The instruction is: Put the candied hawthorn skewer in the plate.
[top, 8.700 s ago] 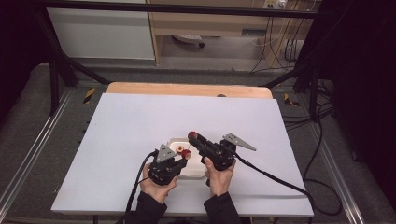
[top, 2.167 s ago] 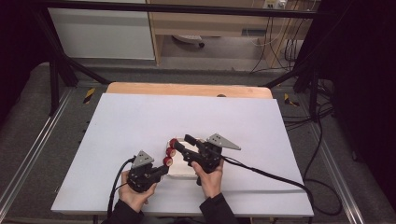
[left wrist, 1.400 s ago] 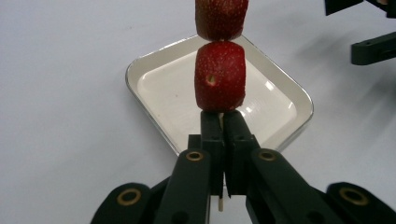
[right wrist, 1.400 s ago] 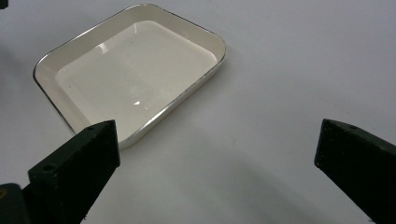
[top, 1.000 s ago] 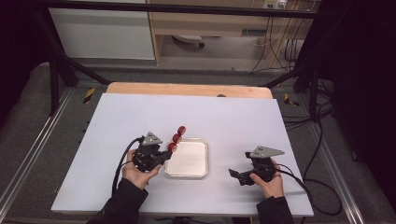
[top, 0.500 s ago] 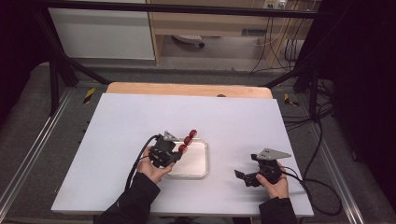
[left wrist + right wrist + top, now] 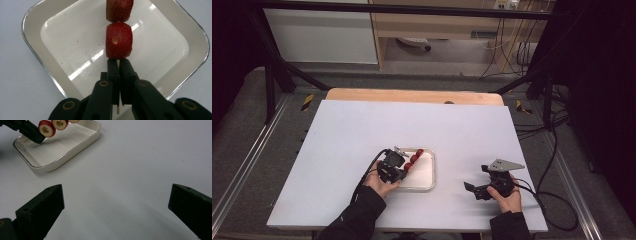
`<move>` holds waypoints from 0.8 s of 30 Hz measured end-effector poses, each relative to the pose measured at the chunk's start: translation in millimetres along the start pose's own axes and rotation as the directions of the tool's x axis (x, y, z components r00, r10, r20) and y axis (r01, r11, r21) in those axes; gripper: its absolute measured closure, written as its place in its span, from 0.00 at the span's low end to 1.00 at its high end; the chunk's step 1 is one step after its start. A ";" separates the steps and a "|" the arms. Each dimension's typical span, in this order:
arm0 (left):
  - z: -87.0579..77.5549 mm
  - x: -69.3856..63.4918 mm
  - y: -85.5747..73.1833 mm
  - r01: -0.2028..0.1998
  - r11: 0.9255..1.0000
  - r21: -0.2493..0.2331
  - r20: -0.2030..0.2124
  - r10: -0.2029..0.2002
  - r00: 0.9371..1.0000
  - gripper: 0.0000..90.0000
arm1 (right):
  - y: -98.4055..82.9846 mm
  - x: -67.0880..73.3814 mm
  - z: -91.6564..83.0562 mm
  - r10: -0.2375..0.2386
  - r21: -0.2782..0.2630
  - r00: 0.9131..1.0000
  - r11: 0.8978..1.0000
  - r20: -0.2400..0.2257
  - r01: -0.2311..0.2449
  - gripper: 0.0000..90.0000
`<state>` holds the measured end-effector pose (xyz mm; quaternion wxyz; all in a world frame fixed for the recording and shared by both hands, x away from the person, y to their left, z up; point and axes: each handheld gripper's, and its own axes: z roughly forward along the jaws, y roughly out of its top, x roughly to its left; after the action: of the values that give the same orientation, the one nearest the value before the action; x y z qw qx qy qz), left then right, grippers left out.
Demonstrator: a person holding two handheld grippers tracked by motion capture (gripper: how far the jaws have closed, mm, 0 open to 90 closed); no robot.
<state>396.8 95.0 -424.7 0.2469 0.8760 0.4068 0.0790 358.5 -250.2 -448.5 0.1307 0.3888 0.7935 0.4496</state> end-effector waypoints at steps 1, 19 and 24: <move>0.8 -0.7 -0.1 -0.003 1.000 0.007 -0.005 0.003 1.000 0.97 | 0.0 0.1 0.2 0.000 0.002 1.000 1.000 0.000 0.000 0.01; -39.4 21.9 -17.3 -0.043 0.983 -0.180 0.057 0.054 0.997 0.49 | 0.8 -0.1 -1.1 0.009 -0.010 1.000 1.000 0.004 -0.009 0.01; -56.6 36.3 -33.2 -0.069 0.972 -0.223 0.028 0.077 0.997 0.23 | 0.8 -0.3 -0.9 0.013 -0.010 1.000 1.000 0.004 -0.013 0.01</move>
<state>379.1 161.2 -394.4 0.3475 0.8585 0.3584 0.1170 358.6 -250.7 -447.4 0.1311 0.3943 0.7885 0.4535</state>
